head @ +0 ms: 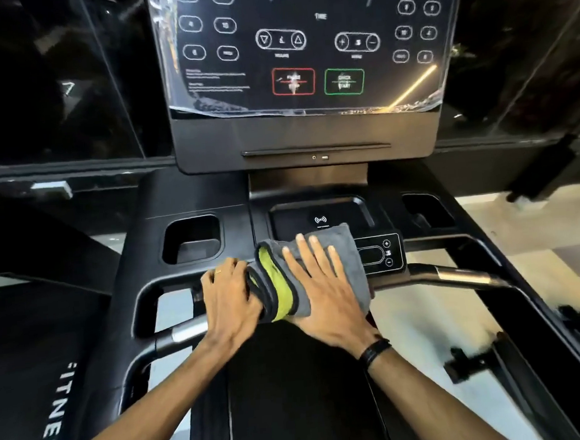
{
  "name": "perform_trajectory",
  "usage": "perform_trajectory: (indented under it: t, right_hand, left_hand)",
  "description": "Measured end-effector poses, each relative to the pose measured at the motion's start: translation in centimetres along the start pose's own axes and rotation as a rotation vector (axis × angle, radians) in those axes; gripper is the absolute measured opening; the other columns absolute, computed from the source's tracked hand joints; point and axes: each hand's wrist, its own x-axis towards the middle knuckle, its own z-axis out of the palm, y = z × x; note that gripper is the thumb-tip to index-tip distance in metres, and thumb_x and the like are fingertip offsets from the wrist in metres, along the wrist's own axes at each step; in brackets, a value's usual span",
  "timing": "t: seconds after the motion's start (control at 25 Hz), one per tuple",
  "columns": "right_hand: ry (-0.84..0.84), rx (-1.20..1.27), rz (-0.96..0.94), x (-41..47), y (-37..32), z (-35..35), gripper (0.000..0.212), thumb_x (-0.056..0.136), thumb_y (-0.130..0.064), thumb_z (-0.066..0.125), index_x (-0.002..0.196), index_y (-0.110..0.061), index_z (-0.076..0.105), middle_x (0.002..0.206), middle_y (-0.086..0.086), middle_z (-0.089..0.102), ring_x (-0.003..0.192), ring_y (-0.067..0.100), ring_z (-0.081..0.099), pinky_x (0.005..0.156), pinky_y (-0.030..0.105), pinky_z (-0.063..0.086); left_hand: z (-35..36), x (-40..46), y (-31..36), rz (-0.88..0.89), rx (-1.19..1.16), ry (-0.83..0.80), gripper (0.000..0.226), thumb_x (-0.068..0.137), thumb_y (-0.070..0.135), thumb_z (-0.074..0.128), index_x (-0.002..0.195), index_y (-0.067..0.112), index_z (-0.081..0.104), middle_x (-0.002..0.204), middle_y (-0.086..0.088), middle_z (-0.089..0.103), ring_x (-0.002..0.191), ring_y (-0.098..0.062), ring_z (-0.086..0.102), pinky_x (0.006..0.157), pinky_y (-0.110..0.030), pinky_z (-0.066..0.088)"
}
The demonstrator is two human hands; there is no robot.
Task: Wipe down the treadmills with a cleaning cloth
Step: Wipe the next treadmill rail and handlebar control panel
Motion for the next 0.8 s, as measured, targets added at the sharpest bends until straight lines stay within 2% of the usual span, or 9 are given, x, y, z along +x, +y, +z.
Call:
perform_trajectory:
  t: [0.16, 0.28, 0.4, 0.56, 0.68, 0.8]
  right_hand:
    - [0.082, 0.054, 0.071, -0.3, 2.8, 0.4, 0.101, 0.086, -0.076, 0.046, 0.162, -0.025, 0.004, 0.170, 0.000, -0.002, 0.156, 0.021, -0.001, 0.125, 0.045, 0.000]
    - [0.125, 0.124, 0.173, -0.7, 4.9, -0.3, 0.104, 0.086, -0.071, 0.054, 0.161, -0.028, -0.004, 0.169, -0.004, -0.005, 0.156, 0.018, -0.004, 0.125, 0.042, -0.004]
    - [0.164, 0.201, 0.263, -1.3, 6.8, -1.0, 0.105, 0.086, -0.066, 0.059, 0.160, -0.032, -0.008, 0.169, -0.007, 0.000, 0.156, 0.015, -0.003, 0.125, 0.037, -0.008]
    - [0.171, 0.264, 0.393, -1.8, 9.5, -1.9, 0.103, 0.085, -0.070, 0.051, 0.161, -0.023, 0.000, 0.169, -0.011, 0.001, 0.155, 0.011, -0.007, 0.125, 0.039, -0.009]
    - [0.204, 0.356, 0.502, -2.3, 11.5, -2.3, 0.102, 0.084, -0.066, 0.057, 0.161, -0.030, 0.001, 0.168, -0.013, 0.003, 0.153, 0.003, -0.009, 0.125, 0.038, -0.007]
    - [0.192, 0.478, 0.698, -3.2, 13.5, -2.8, 0.100, 0.086, -0.061, 0.066, 0.160, -0.035, 0.005, 0.168, -0.009, 0.008, 0.152, 0.001, -0.007, 0.126, 0.038, -0.001]
  left_hand:
    - [1.3, 1.1, 2.0, -0.037, -0.094, -0.026, 0.010, 0.090, 0.023, 0.047, 0.085, 0.018, 0.054, 0.088, 0.001, 0.052, 0.084, -0.025, 0.052, 0.080, -0.040, 0.033]
    - [2.5, 1.7, 2.5, -0.064, -0.107, -0.038, 0.004, 0.092, 0.017, 0.056, 0.089, 0.018, 0.059, 0.092, 0.002, 0.055, 0.090, -0.022, 0.054, 0.083, -0.038, 0.032]
    - [3.6, 1.1, 2.4, -0.041, -0.017, -0.070, 0.010, 0.093, 0.020, 0.055, 0.093, 0.016, 0.064, 0.093, 0.001, 0.054, 0.090, -0.022, 0.053, 0.079, -0.035, 0.027]
    - [4.1, 0.8, 2.0, 0.008, 0.079, -0.075, 0.013, 0.094, 0.022, 0.054, 0.086, 0.016, 0.062, 0.089, -0.001, 0.055, 0.085, -0.024, 0.053, 0.075, -0.035, 0.026]
    - [4.1, 0.8, 2.1, -0.005, 0.072, -0.068, 0.012, 0.093, 0.021, 0.055, 0.085, 0.016, 0.063, 0.088, -0.002, 0.057, 0.085, -0.024, 0.054, 0.076, -0.034, 0.026]
    - [4.2, 0.7, 2.1, -0.015, 0.050, -0.046, 0.013, 0.091, 0.020, 0.055, 0.083, 0.016, 0.064, 0.087, -0.002, 0.059, 0.083, -0.024, 0.056, 0.077, -0.035, 0.026]
